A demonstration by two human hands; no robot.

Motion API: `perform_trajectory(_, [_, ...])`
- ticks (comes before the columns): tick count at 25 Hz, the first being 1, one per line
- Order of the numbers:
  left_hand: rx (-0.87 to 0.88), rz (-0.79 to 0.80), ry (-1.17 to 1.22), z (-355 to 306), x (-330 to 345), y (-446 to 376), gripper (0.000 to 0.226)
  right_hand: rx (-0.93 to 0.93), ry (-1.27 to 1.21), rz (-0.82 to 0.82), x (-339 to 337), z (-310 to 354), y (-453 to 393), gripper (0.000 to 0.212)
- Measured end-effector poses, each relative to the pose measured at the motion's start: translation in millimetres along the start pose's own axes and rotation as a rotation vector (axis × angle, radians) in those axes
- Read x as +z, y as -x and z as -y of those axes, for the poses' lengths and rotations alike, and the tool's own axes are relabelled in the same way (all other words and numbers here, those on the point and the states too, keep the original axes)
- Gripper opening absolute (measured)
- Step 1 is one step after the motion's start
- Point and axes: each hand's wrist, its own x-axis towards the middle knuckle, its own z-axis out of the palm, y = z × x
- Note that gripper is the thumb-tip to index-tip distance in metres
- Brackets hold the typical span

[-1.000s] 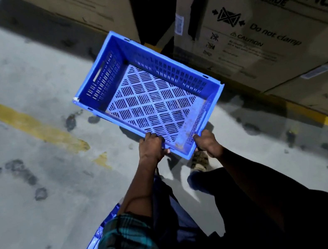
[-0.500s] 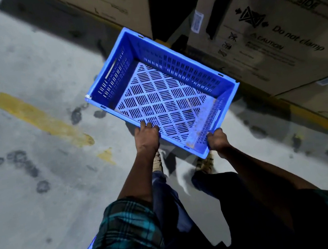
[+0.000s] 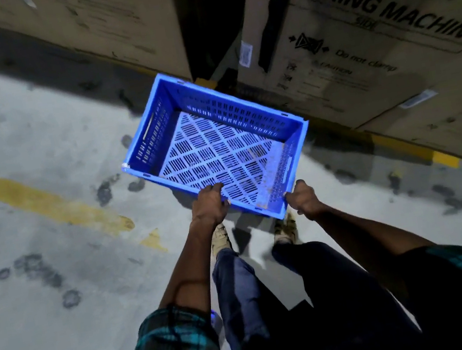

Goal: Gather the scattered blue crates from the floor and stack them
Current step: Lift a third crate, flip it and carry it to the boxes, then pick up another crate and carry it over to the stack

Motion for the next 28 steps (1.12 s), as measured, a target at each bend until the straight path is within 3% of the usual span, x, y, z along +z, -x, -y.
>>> perform_trajectory(1, [0.029,0.002,0.056,-5.6,-14.3,8.9,0.054,-0.014,-0.022,-0.029,-7.9,10.6,22.7,0.007])
perform_trajectory(3, [0.104,-0.001,0.174,-17.2,-37.1,29.2,0.052,-0.067,-0.068,-0.097,-16.0,22.5,47.1,0.04])
perform_trajectory(5, [0.205,-0.009,0.262,-28.7,-62.6,53.9,0.05,-0.117,-0.166,-0.185,-25.2,35.5,79.8,0.054])
perform_trajectory(10, [0.464,-0.115,0.389,-51.3,-127.2,99.8,0.041,-0.331,-0.518,-0.369,-50.8,49.4,160.1,0.048])
perform_trajectory(15, [0.544,-0.169,0.383,-68.5,-164.9,124.4,0.038,-0.461,-0.659,-0.405,-82.3,52.9,214.2,0.045])
perform_trajectory(20, [0.613,-0.127,0.39,-82.3,-166.8,143.2,0.033,-0.398,-0.881,-0.507,-92.3,30.8,244.3,0.039])
perform_trajectory(28, [0.965,0.243,0.192,-128.3,-170.1,131.2,0.032,-0.112,-1.139,-0.926,-50.9,-8.6,307.2,0.031])
